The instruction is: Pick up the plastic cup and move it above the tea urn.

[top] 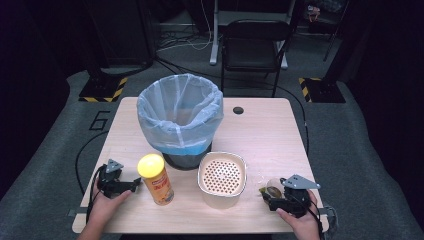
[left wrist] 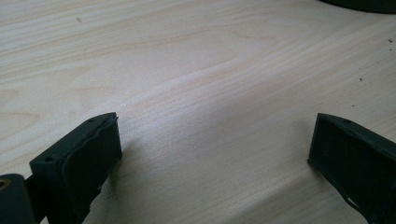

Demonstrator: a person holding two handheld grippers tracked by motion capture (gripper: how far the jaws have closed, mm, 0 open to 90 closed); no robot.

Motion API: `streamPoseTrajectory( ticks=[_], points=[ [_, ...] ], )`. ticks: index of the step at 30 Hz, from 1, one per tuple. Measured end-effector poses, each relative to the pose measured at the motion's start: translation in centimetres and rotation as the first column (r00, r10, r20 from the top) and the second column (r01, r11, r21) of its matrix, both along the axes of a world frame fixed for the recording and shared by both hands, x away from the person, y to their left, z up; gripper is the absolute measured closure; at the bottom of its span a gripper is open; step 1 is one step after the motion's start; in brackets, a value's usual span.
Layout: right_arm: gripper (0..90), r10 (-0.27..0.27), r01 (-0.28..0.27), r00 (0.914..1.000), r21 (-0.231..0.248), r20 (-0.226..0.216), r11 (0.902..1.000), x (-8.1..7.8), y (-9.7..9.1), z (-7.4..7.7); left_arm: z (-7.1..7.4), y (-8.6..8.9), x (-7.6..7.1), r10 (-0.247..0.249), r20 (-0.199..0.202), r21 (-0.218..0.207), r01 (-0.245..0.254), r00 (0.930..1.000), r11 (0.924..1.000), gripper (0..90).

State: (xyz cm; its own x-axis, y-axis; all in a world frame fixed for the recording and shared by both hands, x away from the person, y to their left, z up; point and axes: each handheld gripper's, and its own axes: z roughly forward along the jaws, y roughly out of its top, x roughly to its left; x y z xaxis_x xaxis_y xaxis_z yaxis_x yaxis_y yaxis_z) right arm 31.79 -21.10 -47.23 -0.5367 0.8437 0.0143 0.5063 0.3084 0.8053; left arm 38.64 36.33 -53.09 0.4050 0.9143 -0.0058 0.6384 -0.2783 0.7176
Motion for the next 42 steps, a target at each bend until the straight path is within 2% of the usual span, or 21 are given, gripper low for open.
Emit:
streamPoseTrajectory(
  ticks=[1, 3, 4, 7, 11, 14, 18, 20, 22, 23, 25, 26, 27, 28, 33, 40, 41, 42],
  points=[
    [13.7, 0.0, 0.0, 1.0, 0.011, -0.001, 0.9999, -0.1, 0.1, 0.2, 0.0, 0.0, 0.0, 0.002, 0.003, 0.0, -0.002, 1.0, 1.0, 2.2],
    [13.7, 0.003, -0.003, 0.9997, -0.004, 0.025, 1.0, -0.1, 0.0, 0.7, 0.0, 0.0, 0.0, 0.0, 0.001, 0.0, 0.0, 1.0, 1.0, 2.2],
    [13.7, -0.011, 0.01, 0.9996, 0.005, 0.025, 0.9999, -0.3, 0.1, 1.0, 0.0, 0.0, 0.0, -0.001, 0.002, 0.001, 0.001, 1.0, 1.0, 2.2],
    [13.7, -0.029, 0.029, 0.9978, 0.002, 0.06, 0.9996, -0.6, -0.1, 2.2, 0.0, 0.0, 0.0, 0.002, 0.005, 0.002, -0.002, 1.0, 1.0, 2.2],
    [15.9, -0.028, 0.028, 0.9948, 0.009, 0.098, 0.9996, -0.7, 0.4, 4.1, 0.0, 0.0, 0.0, 0.003, 0.006, 0.002, -0.003, 1.0, 1.0, 2.2],
    [24.0, 0.043, -0.043, 0.9933, 0.002, 0.107, 0.9991, -0.2, 2.0, 5.8, 0.0, 0.0, 0.0, 0.004, 0.007, 0.002, -0.004, 1.0, 1.0, 2.2],
    [30.7, 0.141, -0.142, 0.9858, 0.009, 0.092, 0.9898, 1.0, 5.2, 6.9, 0.0, 0.0, 0.0, 0.002, 0.004, 0.001, -0.002, 1.0, 1.0, 2.2],
    [33.7, 0.16, -0.161, 0.9856, 0.01, 0.055, 0.9869, 1.7, 6.9, 6.9, 0.0, 0.0, 0.0, 0.004, 0.003, 0.001, -0.004, 1.0, 1.0, 2.2],
    [37.0, 0.183, -0.183, 0.983, -0.014, 0.015, 0.9831, 2.5, 8.3, 6.3, 0.0, 0.0, 0.0, 0.004, 0.003, 0.001, -0.004, 1.0, 1.0, 2.2],
    [35.3, 0.188, -0.188, 0.9821, -0.026, 0.004, 0.9818, 2.7, 8.6, 6.1, 0.0, 0.0, 0.0, 0.004, 0.006, 0.002, -0.004, 1.0, 1.0, 2.2],
    [36.9, 0.179, -0.177, 0.9839, -0.1, 0.005, 0.979, 2.8, 9.1, 5.4, 0.0, 0.0, 0.0, 0.004, 0.004, 0.001, -0.004, 1.0, 1.0, 2.2],
    [36.6, 0.174, -0.174, 0.9847, -0.102, -0.007, 0.9795, 2.7, 9.2, 5.2, 0.0, 0.0, 0.0, 0.004, 0.003, 0.001, -0.004, 1.0, 1.0, 2.2],
    [37.7, 0.174, -0.175, 0.9846, -0.064, -0.021, 0.9825, 2.6, 9.1, 5.1, 0.0, 0.0, 0.0, 0.004, 0.003, 0.001, -0.004, 1.0, 1.0, 2.2],
    [38.4, 0.175, -0.176, 0.984, -0.049, -0.034, 0.9831, 2.5, 9.0, 5.0, 0.0, 0.0, 0.0, 0.003, 0.003, 0.002, -0.003, 1.0, 1.0, 2.2],
    [39.3, 0.166, -0.168, 0.9857, -0.09, -0.03, 0.9817, 1.3, 8.3, 4.9, 0.0, 0.0, 0.0, 0.004, 0.004, 0.002, -0.004, 1.0, 1.0, 2.2],
    [37.6, 0.128, -0.13, 0.9913, -0.057, -0.031, 0.9899, -0.4, 6.9, 4.8, -0.1, -0.1, 0.0, 0.009, 0.013, -0.001, -0.009, 0.9999, 1.0, 2.2],
    [36.3, 0.122, -0.123, 0.9922, -0.042, -0.024, 0.9915, -0.6, 6.6, 4.9, -0.1, -0.1, 0.0, 0.008, 0.012, -0.001, -0.008, 0.9999, 1.0, 2.2],
    [34.2, 0.114, -0.114, 0.9934, -0.012, 0.001, 0.9934, -0.8, 6.2, 5.1, -0.1, -0.1, 0.0, 0.009, 0.012, -0.001, -0.009, 0.9999, 1.0, 2.2]
  ],
)
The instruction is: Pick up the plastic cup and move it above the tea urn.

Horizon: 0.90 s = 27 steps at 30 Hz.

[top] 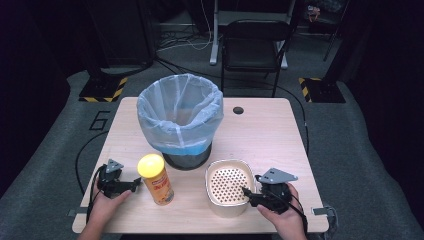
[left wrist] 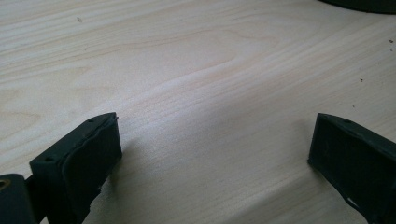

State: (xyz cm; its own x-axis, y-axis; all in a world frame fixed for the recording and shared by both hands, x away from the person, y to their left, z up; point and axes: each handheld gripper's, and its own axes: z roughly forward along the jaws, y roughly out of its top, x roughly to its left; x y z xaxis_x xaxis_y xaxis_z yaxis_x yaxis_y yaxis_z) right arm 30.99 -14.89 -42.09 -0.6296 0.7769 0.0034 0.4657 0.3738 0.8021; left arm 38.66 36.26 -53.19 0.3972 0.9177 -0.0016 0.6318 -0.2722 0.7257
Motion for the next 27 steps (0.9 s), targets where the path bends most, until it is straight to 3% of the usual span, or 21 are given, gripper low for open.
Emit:
streamPoseTrajectory(
  ticks=[2, 4, 6, 11, 18, 23, 24, 27],
  points=[
    [30.1, -0.024, 0.02, 0.9985, 0.064, 0.05, 0.9977, -0.4, -1.1, 0.8, 0.0, 0.0, 0.0, 0.0, 0.0, 0.0, 0.0, 1.0, 1.0, 2.2],
    [24.3, -0.067, 0.061, 0.9928, 0.064, 0.099, 0.9961, -0.5, -2.3, 1.4, 0.0, 0.0, 0.0, 0.001, 0.0, 0.0, -0.001, 1.0, 1.0, 2.2],
    [21.4, -0.111, 0.106, 0.9875, 0.045, 0.112, 0.9933, -0.4, -3.6, 1.5, 0.0, 0.0, 0.0, 0.0, -0.001, 0.001, 0.0, 1.0, 1.0, 2.2],
    [14.2, -0.185, 0.183, 0.98, 0.035, 0.074, 0.9825, 0.4, -6.1, -0.2, 0.0, 0.0, 0.0, 0.002, 0.001, -0.001, -0.002, 1.0, 1.0, 2.2],
    [14.2, -0.205, 0.205, 0.978, -0.005, 0.037, 0.9787, 0.9, -6.2, -2.9, 0.0, 0.0, 0.0, 0.004, 0.002, -0.002, -0.004, 1.0, 1.0, 2.2],
    [14.3, -0.199, 0.2, 0.9796, -0.019, 0.027, 0.9797, 1.0, -6.1, -3.5, 0.0, -0.1, 0.0, 0.006, -0.005, -0.005, -0.006, 1.0, 1.0, 2.2],
    [14.7, -0.213, 0.213, 0.9764, -0.007, 0.037, 0.977, 0.8, -6.1, -3.4, 0.0, -0.1, 0.0, 0.006, -0.004, -0.005, -0.006, 1.0, 1.0, 2.2],
    [14.9, -0.203, 0.201, 0.9771, 0.028, 0.064, 0.9791, 0.4, -6.1, -2.6, 0.0, -0.1, 0.0, 0.006, -0.004, -0.005, -0.007, 1.0, 1.0, 2.2]
  ],
)
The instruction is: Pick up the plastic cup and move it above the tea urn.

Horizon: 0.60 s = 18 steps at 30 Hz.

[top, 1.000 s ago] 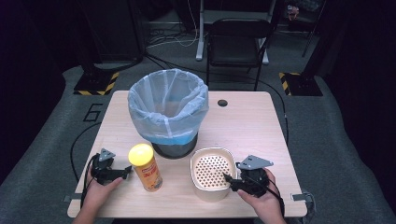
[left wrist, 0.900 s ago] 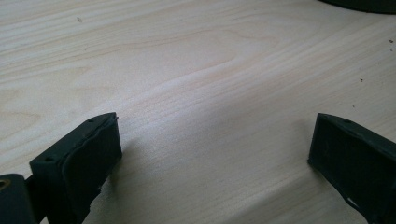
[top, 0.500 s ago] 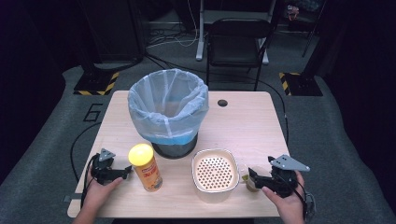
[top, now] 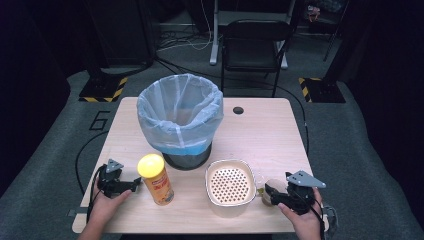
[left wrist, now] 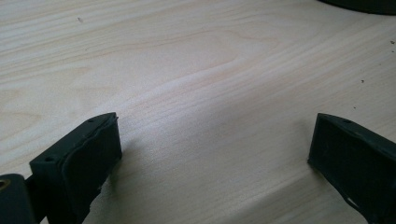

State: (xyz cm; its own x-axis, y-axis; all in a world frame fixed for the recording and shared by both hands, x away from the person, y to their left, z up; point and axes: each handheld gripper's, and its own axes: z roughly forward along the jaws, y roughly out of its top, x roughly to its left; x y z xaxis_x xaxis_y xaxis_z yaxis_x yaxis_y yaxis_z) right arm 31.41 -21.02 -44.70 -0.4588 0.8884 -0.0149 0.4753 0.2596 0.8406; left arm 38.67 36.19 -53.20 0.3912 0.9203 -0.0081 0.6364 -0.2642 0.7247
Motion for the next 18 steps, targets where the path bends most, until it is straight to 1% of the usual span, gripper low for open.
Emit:
streamPoseTrajectory(
  ticks=[1, 2, 3, 4, 5, 6, 9, 11, 12, 14, 15, 16, 18],
  points=[
    [14.7, 0.012, -0.012, 0.9999, -0.002, 0.003, 0.9999, 0.0, 0.0, 0.2, 0.0, 0.0, 0.0, 0.0, -0.001, -0.001, 0.0, 1.0, 1.0, 2.2],
    [14.3, 0.018, -0.018, 0.9998, 0.008, -0.012, 0.9998, -0.1, 0.3, 0.2, 0.0, 0.0, 0.0, 0.0, 0.0, 0.0, 0.0, 1.0, 1.0, 2.2],
    [14.2, 0.026, -0.027, 0.9994, -0.006, -0.021, 0.9996, 0.0, 0.4, 0.0, 0.0, 0.0, 0.0, 0.0, 0.0, 0.0, 0.0, 1.0, 1.0, 2.2],
    [14.2, 0.025, -0.025, 0.9992, -0.002, -0.032, 0.9997, 0.0, 0.6, -0.3, 0.0, 0.0, 0.0, 0.0, 0.0, 0.0, 0.0, 1.0, 1.0, 2.2],
    [14.3, 0.034, -0.034, 0.9989, -0.017, -0.033, 0.9993, 0.1, 0.6, -0.6, 0.0, 0.0, 0.0, 0.001, -0.001, 0.0, -0.001, 1.0, 1.0, 2.3],
    [14.4, 0.031, -0.033, 0.9979, -0.019, -0.056, 0.9993, 0.2, 0.8, -1.1, 0.0, 0.0, 0.0, 0.0, 0.0, 0.0, 0.0, 1.0, 1.0, 2.2],
    [17.2, 0.034, -0.036, 0.9955, -0.026, -0.089, 0.999, 0.2, 1.1, -2.1, 0.0, 0.0, 0.0, 0.0, 0.0, -0.001, 0.0, 1.0, 1.0, 2.2],
    [19.2, 0.031, -0.036, 0.9951, -0.049, -0.094, 0.9982, 0.3, 1.2, -2.7, 0.0, 0.0, 0.0, 0.002, 0.0, -0.002, -0.002, 1.0, 1.0, 2.2],
    [19.7, 0.026, -0.031, 0.9938, -0.047, -0.108, 0.9984, 0.2, 1.2, -2.9, 0.0, -0.1, 0.0, 0.005, -0.001, -0.008, -0.005, 1.0, 1.0, 2.2],
    [20.3, 0.027, -0.032, 0.9947, -0.05, -0.1, 0.9982, 0.4, 1.2, -3.2, 0.0, 0.0, 0.0, 0.004, 0.0, -0.003, -0.004, 1.0, 1.0, 2.2],
    [20.3, 0.038, -0.043, 0.9942, -0.056, -0.101, 0.9975, 0.4, 1.1, -3.2, 0.0, 0.0, 0.0, 0.004, 0.0, -0.003, -0.004, 1.0, 1.0, 2.2],
    [20.3, 0.031, -0.037, 0.9944, -0.054, -0.101, 0.9979, 0.4, 1.2, -3.2, 0.0, 0.0, 0.0, 0.004, 0.0, -0.003, -0.004, 1.0, 1.0, 2.2],
    [21.3, 0.038, -0.045, 0.9939, -0.061, -0.104, 0.9971, 0.5, 1.2, -3.3, 0.0, -0.1, 0.0, 0.005, -0.001, -0.006, -0.005, 1.0, 1.0, 2.2]
  ],
)
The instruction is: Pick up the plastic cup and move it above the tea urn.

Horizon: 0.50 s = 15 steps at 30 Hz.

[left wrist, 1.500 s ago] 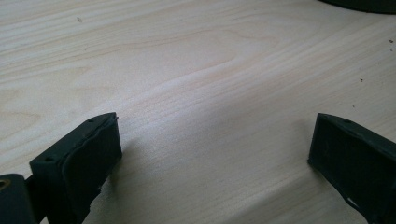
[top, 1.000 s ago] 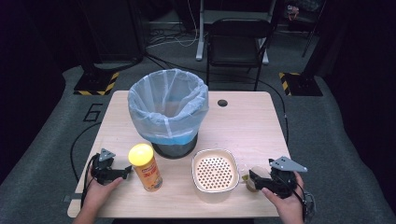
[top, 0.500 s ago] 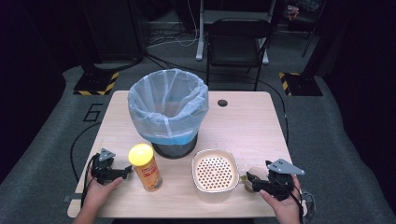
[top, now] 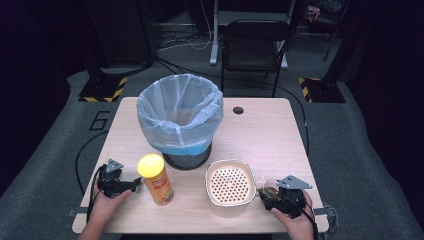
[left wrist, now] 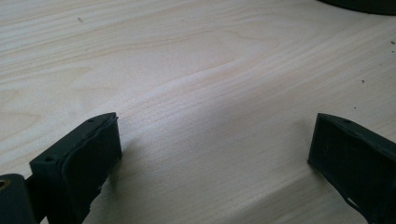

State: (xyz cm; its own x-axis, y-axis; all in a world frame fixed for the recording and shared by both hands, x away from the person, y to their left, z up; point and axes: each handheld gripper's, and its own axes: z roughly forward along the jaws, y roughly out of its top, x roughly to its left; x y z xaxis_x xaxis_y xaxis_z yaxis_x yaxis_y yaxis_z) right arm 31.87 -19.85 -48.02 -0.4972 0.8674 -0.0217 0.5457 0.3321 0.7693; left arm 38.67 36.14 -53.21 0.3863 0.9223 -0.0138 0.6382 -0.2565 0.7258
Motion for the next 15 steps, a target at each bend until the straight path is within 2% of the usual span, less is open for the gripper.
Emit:
streamPoseTrajectory(
  ticks=[1, 2, 10, 11, 15],
  points=[
    [25.9, -0.003, 0.003, 1.0, 0.0, -0.005, 1.0, 0.08, 0.01, -0.12, 0.01, 0.02, 0.01, -0.002, 0.001, 0.003, 0.002, 1.0, 1.0, 2.2],
    [25.6, 0.004, -0.004, 0.9998, 0.006, -0.022, 1.0, 0.08, 0.02, -0.18, 0.0, 0.01, 0.01, -0.001, 0.001, 0.002, 0.001, 1.0, 1.0, 2.2],
    [31.7, 0.028, -0.027, 0.9994, 0.018, -0.021, 0.9995, 0.23, -0.03, -0.2, 0.01, 0.02, 0.01, -0.001, 0.001, 0.003, 0.001, 1.0, 1.0, 2.2],
    [32.2, 0.048, -0.048, 0.9987, 0.008, -0.015, 0.9988, 0.3, -0.1, -0.17, 0.0, 0.0, 0.0, 0.0, 0.0, 0.001, 0.0, 1.0, 1.0, 2.2],
    [33.5, 0.066, -0.066, 0.9974, -0.003, -0.027, 0.9978, 0.34, 0.01, 0.18, 0.01, 0.01, 0.01, -0.001, 0.001, 0.002, 0.001, 1.0, 1.0, 2.2]
  ],
)
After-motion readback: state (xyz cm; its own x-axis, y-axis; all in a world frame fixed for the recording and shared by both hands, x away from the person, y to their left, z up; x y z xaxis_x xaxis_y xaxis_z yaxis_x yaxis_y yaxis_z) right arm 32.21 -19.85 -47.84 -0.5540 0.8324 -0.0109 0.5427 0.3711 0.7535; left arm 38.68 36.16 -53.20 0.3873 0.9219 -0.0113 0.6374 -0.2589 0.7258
